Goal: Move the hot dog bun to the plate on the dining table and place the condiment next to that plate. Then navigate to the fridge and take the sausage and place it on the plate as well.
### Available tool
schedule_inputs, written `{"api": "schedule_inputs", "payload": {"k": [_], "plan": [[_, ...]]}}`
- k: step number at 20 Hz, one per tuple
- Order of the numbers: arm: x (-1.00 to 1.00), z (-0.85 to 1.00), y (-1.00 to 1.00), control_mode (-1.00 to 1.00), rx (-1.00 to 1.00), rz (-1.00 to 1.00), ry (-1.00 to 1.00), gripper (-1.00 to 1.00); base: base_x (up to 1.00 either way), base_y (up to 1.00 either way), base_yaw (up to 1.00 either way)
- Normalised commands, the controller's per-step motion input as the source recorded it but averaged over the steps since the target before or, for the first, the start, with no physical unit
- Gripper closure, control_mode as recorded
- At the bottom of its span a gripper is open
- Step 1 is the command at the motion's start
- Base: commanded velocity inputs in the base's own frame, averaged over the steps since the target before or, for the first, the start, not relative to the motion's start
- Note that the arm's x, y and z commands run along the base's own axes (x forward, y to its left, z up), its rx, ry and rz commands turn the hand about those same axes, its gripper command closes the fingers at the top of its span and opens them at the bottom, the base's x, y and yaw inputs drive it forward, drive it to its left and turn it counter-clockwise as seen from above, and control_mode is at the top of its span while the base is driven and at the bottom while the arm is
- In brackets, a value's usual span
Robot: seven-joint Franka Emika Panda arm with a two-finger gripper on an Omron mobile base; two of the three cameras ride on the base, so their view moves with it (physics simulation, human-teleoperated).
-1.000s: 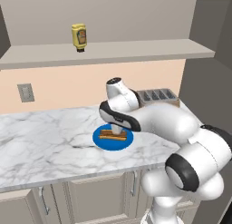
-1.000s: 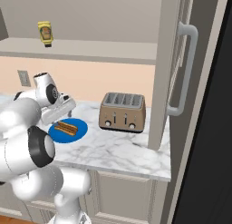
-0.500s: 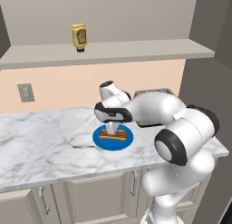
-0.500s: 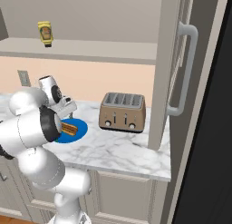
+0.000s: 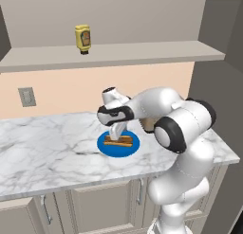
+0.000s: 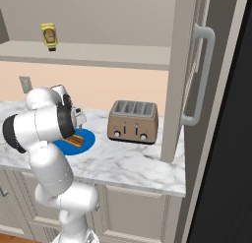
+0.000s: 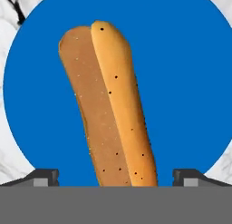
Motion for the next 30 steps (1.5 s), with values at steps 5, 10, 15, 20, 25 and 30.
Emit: {"api": "schedule_inputs", "payload": {"k": [5,10,15,20,25,30], "plan": [[-0.02,-0.22,0.03,-1.00,-0.03,0.03,0.00,-1.00,0.00,0.00,0.00],[0.00,-0.29,0.03,-1.00,-0.03,0.05,0.00,-1.00,0.00,0.00,0.00],[0.00,-0.29,0.02,-1.00,-0.01,0.07,0.00,-1.00,0.00,0.00,0.00],[0.08,-0.24,0.03,-1.00,0.00,0.07,0.00,-1.00,0.00,0.00,0.00],[0.08,-0.24,0.04,-1.00,0.00,0.07,-0.01,-1.00,0.00,0.00,0.00],[0.01,-0.26,0.01,-1.00,0.00,0.07,0.00,1.00,0.00,0.00,0.00]]}}
